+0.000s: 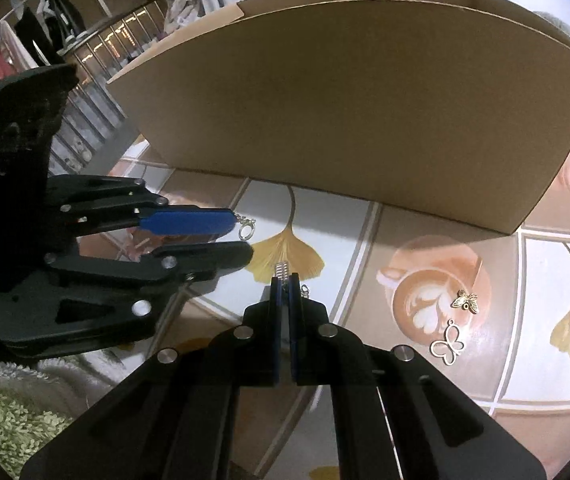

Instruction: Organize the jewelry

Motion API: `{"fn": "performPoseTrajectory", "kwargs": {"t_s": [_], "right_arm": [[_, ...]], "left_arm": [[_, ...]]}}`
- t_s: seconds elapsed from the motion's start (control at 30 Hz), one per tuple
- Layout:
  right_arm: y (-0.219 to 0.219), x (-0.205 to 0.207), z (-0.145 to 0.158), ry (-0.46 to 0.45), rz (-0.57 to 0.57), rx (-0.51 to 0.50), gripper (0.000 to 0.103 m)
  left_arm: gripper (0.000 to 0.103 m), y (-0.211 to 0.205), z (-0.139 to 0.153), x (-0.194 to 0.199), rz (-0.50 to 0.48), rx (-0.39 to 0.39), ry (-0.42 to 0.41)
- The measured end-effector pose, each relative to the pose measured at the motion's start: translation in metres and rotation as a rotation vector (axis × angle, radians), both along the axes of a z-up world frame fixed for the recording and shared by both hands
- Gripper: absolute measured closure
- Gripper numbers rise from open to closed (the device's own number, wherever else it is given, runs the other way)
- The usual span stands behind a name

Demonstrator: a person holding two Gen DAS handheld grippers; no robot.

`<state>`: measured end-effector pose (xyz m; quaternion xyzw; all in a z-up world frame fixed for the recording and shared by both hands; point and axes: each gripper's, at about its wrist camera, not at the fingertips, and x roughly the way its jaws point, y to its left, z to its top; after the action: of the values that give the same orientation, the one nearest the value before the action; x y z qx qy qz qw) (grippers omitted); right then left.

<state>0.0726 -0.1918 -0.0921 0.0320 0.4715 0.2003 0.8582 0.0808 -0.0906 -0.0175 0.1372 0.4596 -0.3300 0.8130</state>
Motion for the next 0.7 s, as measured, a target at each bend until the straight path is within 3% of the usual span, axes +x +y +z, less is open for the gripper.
{"fn": "performPoseTrajectory", "kwargs": {"t_s": [0.2,0.37,0.7], "right_arm": [[-0.018,-0.008,0.002,-0.004,-0.003,0.015,0.099],[-0.024,-0.010,0.003,-0.005,-0.004,0.025,0.099],[-0.023,-0.010,0.003,-0.005,-0.004,0.025,0.099]], "left_arm": [[0.083,-0.001,0.000,0.003,-0.008,0.019,-0.023],[0.092,-0.004,0.000,0.005,-0.008,0.045,-0.050],[0.093,-0.001,0.001,0.002,-0.011,0.028,-0.038]]}}
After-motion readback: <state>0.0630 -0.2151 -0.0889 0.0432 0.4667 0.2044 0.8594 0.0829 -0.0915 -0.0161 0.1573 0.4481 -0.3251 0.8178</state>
